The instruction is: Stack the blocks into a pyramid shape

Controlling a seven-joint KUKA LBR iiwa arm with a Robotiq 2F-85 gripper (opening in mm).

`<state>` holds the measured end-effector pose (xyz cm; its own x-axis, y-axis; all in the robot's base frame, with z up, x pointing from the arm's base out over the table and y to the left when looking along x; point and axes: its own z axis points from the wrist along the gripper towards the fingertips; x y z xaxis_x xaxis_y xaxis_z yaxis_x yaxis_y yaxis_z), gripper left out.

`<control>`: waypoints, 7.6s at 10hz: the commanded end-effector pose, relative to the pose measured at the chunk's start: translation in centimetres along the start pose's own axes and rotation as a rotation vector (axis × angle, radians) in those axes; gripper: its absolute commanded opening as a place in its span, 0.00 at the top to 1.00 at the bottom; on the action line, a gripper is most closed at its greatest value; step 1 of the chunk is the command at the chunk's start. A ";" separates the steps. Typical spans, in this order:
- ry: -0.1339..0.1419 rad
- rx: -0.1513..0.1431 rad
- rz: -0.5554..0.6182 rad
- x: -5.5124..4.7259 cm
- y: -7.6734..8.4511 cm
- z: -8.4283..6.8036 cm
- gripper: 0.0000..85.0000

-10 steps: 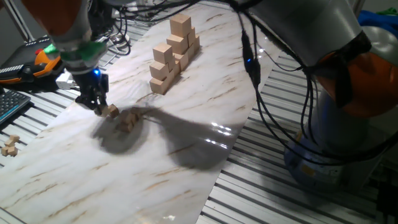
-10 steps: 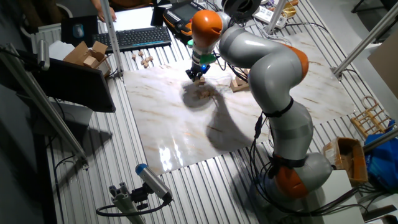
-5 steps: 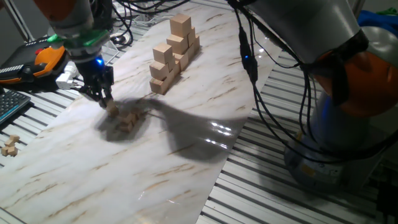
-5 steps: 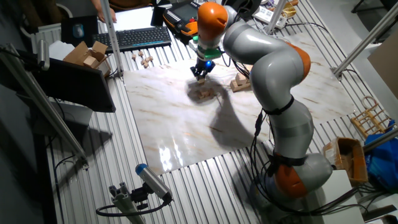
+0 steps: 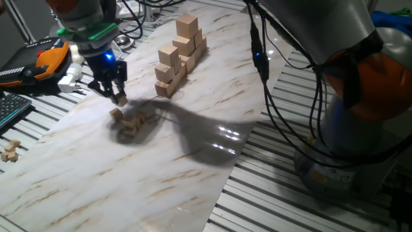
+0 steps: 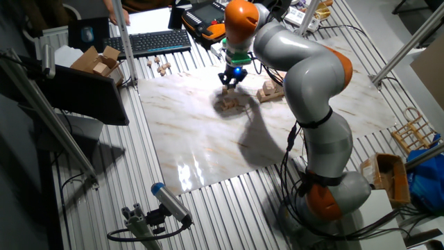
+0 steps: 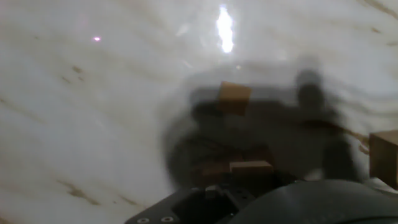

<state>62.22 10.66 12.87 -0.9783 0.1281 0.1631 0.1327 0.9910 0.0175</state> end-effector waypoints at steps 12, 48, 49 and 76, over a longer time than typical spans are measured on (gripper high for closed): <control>-0.008 -0.193 1.384 0.8 -0.6 1.4 1.00; -0.153 -0.175 1.543 0.7 -0.9 4.7 1.00; -0.152 -0.166 1.512 0.7 -0.9 4.7 1.00; -0.167 -0.097 1.431 1.3 0.1 6.9 0.60</control>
<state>59.86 11.17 6.36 -0.0047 0.9998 -0.0178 0.9999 0.0048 0.0090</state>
